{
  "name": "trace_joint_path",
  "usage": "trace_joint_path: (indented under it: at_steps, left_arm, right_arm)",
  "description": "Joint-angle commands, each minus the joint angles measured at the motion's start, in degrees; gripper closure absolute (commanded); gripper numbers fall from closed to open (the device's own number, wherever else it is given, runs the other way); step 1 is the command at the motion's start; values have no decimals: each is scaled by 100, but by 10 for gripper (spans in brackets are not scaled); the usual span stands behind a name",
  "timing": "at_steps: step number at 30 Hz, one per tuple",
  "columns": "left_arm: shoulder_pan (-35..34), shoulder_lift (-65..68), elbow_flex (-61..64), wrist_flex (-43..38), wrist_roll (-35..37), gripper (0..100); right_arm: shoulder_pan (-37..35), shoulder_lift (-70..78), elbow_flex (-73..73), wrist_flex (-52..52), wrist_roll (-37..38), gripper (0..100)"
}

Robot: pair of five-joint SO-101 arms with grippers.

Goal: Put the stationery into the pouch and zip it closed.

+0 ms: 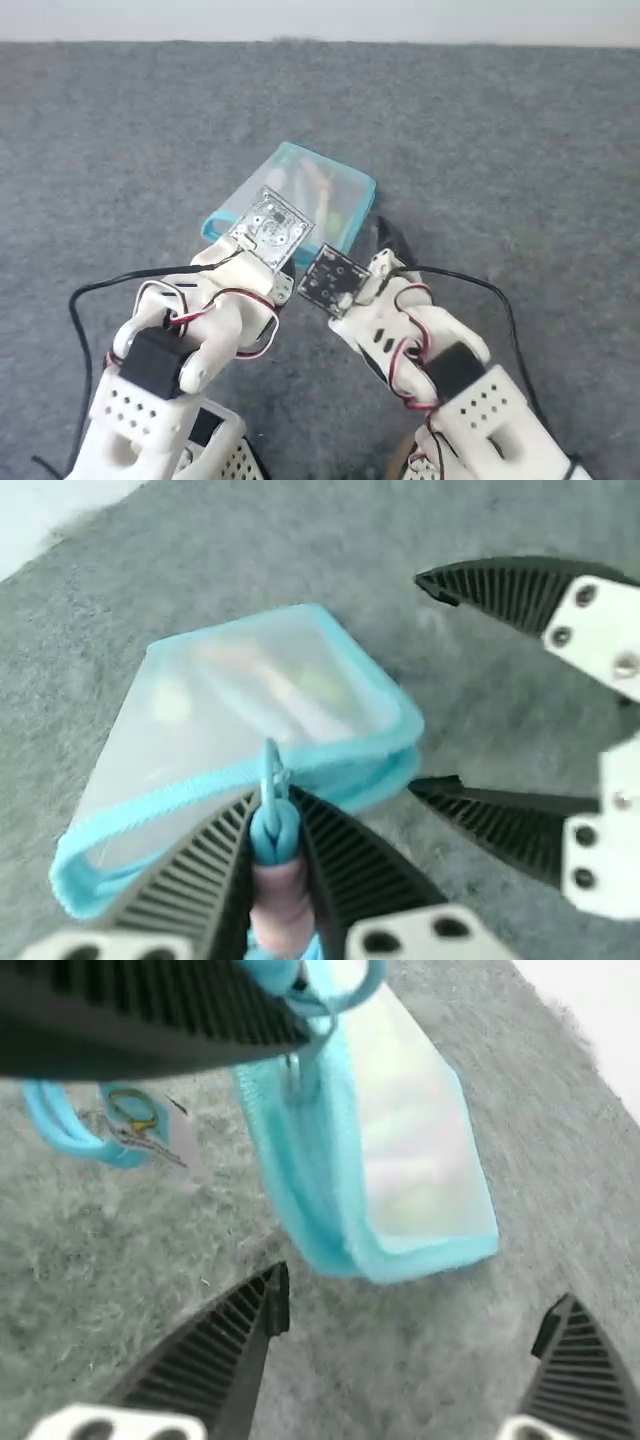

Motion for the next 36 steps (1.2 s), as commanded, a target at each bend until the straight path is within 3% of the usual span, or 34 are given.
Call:
trace_joint_path:
  at_steps: [1, 16, 29, 36]
  left_arm:
    - [-44, -88, -84, -18, -44, 988]
    - [-35, -88, -84, 9, -44, 988]
    - [-44, -79, 145, -158, -44, 988]
    - [-79, -88, 268, -264, -44, 988]
  right_arm:
    - [4, 330, -501, -312, 149, 619]
    - [-101, 444, -589, -1341, 114, 624]
    - [-119, 444, -580, -1534, 105, 993]
    - [48, 444, -589, -1218, 149, 992]
